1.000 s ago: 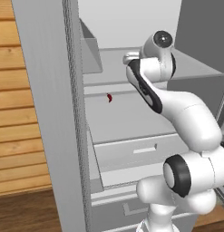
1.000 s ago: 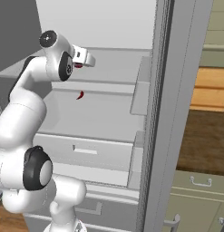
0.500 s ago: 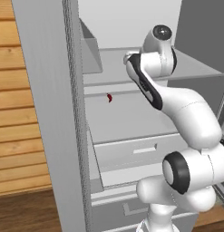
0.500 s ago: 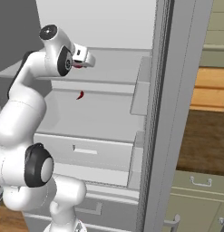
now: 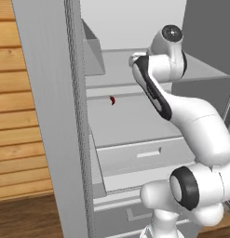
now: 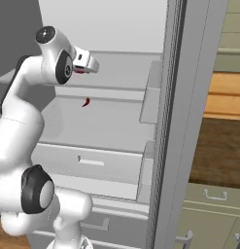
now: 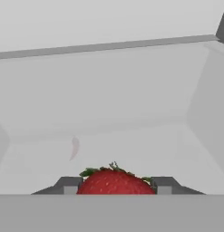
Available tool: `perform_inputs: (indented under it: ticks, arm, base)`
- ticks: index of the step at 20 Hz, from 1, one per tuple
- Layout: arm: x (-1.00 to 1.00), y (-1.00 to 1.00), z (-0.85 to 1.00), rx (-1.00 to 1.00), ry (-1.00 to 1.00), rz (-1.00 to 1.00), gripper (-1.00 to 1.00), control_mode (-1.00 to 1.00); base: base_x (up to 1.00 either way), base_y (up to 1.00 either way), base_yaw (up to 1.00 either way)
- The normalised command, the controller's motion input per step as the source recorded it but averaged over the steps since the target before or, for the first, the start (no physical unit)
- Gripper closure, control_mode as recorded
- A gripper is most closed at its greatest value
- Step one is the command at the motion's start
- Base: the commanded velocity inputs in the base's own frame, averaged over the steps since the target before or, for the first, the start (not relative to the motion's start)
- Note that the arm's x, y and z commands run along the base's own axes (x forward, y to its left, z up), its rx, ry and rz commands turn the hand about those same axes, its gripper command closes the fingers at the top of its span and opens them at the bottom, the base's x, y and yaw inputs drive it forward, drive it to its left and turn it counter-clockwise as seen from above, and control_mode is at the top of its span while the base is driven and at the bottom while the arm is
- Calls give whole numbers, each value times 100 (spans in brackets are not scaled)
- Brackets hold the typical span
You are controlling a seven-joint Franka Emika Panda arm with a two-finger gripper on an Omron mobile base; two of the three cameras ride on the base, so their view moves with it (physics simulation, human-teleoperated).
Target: Take the strawberry from the fridge and place it on top of the pancake, located on the dining counter.
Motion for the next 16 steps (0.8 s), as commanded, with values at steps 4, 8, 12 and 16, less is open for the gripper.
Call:
perform_inputs:
  ticks: [4, 8, 12, 16]
  arm:
    - [-97, 0, 1, 2, -25, 6, 100, -100]
    - [-100, 0, 29, 0, -2, 10, 100, -100]
    - [-100, 0, 18, 0, 8, 10, 100, -100]
    - [-100, 0, -31, -1, 2, 8, 100, -100]
  base:
    - [0, 0, 0]
    - [0, 0, 0]
    - [0, 0, 0]
    - [0, 0, 0]
